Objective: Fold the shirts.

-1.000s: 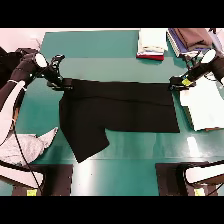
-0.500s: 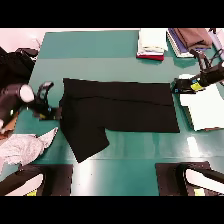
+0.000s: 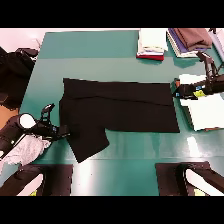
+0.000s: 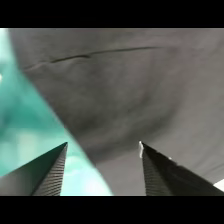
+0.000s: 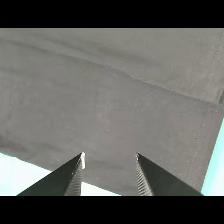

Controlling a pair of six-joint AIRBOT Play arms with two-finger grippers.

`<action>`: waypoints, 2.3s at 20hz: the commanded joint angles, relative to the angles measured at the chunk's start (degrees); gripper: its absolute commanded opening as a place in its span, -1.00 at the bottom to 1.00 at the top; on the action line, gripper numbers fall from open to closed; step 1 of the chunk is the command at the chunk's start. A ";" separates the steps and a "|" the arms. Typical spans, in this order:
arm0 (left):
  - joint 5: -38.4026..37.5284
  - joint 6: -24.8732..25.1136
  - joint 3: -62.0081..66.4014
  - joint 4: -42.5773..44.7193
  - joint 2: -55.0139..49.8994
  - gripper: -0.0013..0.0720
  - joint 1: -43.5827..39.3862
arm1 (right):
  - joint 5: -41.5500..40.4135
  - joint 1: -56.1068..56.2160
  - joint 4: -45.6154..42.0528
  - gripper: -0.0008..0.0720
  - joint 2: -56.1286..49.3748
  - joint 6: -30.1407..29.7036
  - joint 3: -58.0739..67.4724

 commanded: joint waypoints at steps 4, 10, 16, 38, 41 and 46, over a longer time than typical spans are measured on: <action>3.98 4.28 -2.60 -9.40 0.52 0.26 0.02 | -0.55 -0.76 0.13 0.06 3.91 0.02 -0.35; 0.46 7.30 2.95 -8.70 0.55 -0.90 0.02 | 3.58 -12.70 -0.48 0.06 6.75 -1.97 -9.18; -0.87 8.76 6.27 -7.45 0.52 -0.90 0.02 | 5.09 -28.44 0.17 0.45 0.63 -4.13 -25.22; -17.35 3.45 8.07 -2.32 15.74 -0.91 -2.19 | 8.48 -13.20 -7.69 -0.94 9.18 -5.46 -21.66; -20.24 3.32 8.63 -1.88 18.91 -0.91 -2.16 | 7.37 -13.18 -9.86 -0.94 14.82 -4.87 -21.64; -8.87 7.21 15.47 1.42 10.43 -0.91 -2.16 | 2.86 -12.83 -8.90 -0.94 9.25 -3.52 -18.73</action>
